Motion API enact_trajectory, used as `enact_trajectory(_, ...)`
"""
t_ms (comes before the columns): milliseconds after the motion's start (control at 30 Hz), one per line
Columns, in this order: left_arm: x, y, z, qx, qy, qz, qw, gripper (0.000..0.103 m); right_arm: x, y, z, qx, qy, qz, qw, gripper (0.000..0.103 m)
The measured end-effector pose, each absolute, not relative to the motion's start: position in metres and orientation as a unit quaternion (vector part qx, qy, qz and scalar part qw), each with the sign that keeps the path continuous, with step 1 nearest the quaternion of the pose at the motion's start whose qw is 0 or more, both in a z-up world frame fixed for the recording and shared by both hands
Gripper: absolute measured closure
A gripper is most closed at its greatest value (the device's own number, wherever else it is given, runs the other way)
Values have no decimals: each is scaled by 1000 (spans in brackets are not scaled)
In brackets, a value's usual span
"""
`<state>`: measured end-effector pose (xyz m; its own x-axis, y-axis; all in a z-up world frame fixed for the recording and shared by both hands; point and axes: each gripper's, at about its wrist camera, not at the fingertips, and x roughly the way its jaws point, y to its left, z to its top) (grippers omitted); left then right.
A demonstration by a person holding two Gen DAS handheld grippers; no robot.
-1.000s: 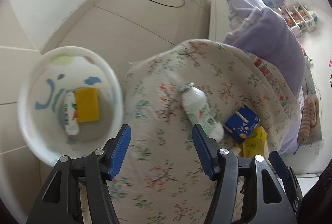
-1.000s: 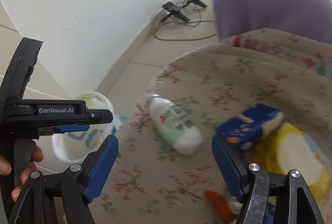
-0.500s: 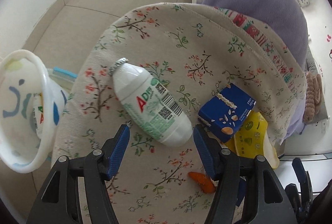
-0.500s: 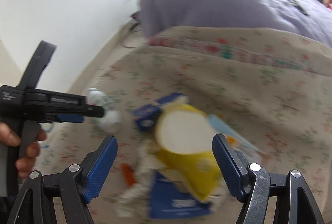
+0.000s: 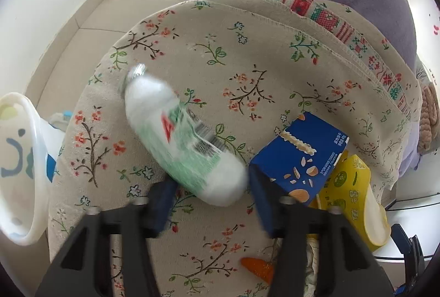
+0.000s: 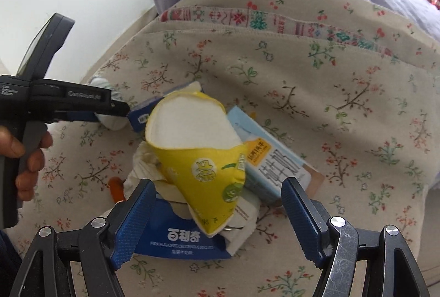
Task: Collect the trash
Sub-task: 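Grasp the second white bottle with the left tool while the right tool grasps the yellow cone cup, then carry bottle and yellow cup over the basin and open both tools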
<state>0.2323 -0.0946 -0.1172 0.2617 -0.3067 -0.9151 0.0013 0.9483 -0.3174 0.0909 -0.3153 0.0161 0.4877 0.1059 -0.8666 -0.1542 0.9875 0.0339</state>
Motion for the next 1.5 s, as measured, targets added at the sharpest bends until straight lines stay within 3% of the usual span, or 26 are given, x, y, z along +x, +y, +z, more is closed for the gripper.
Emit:
enact_trajectory(67,232,-94,-117,-128,599,-97,785,66,92,-313,15,-28,502,81,861,24)
enact_trajectory(733,206,-79,-81,-117,562,-133,808,67,125,-303,-17,8,531,70,845,24)
enact_trajectory(833,204,-79,-78,-106,556,-136,813,67,123,-299,-18,2,529,62,846,35)
enact_trajectory(1133,193,-85,-69,-80,545,-151,821,67,118,-291,-18,-11,525,49,850,43)
enact_trajectory(1267,188,-87,-63,-77,540,-165,822,67,114,-290,-11,-11,515,47,856,56)
enact_trajectory(1500,182,-84,-55,-86,529,-189,823,67,107,-300,3,11,497,51,866,61)
